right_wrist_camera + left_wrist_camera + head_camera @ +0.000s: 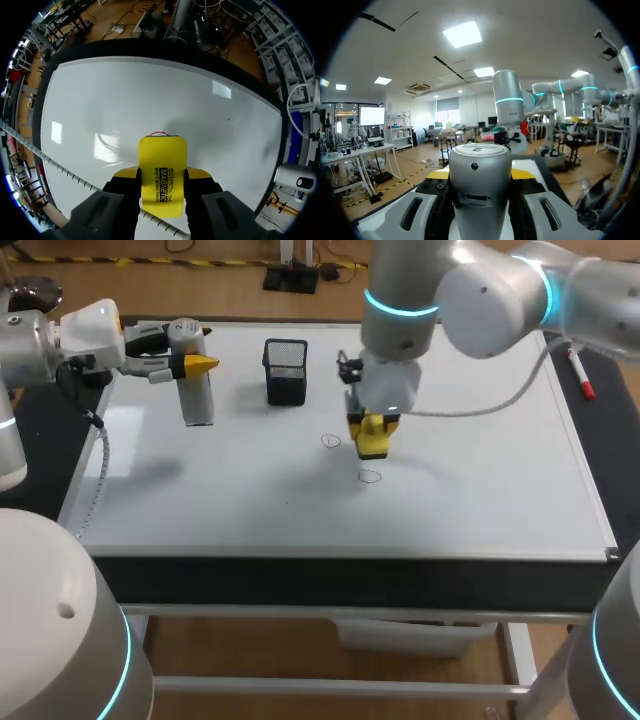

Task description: Pick up the inspection probe, press it on each red-marked spot on the whiteboard one by one, put down the probe, pick up the eraser, and wipe off all the red marks.

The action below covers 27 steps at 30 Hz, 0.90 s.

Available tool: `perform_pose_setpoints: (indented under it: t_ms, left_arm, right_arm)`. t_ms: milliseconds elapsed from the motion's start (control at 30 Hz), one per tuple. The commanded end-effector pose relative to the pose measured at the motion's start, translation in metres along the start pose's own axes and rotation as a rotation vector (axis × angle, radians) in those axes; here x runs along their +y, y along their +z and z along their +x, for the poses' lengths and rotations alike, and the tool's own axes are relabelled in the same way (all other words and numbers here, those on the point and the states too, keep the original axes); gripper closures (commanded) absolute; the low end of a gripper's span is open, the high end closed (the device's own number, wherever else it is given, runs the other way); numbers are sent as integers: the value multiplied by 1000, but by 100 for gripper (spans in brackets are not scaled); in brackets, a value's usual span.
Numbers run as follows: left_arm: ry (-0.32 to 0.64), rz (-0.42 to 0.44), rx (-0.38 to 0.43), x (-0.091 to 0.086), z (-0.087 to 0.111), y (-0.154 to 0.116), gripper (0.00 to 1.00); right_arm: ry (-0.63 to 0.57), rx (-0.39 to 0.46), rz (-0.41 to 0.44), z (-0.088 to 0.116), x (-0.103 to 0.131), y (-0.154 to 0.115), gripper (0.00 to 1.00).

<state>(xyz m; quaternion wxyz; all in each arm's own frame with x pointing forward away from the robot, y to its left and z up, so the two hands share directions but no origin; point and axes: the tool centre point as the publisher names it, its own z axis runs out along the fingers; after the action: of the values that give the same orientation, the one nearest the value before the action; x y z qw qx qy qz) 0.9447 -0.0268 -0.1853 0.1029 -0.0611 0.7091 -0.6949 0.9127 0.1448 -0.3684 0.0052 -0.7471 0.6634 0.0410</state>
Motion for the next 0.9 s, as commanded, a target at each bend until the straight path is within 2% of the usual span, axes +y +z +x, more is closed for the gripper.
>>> perform_pose_setpoints:
  t_ms: [33,467,900]
  left_arm:
    - [0,0,1,-1,0,0,100]
    - [0,0,1,-1,0,0,100]
    - [0,0,1,-1,0,0,100]
  right_arm:
    - [-14,47,-24,-24,-10,11,100]
    - [-59,62,-44,-65,-28,32,100]
    - [-63,70,-41,-66,-33,46,100]
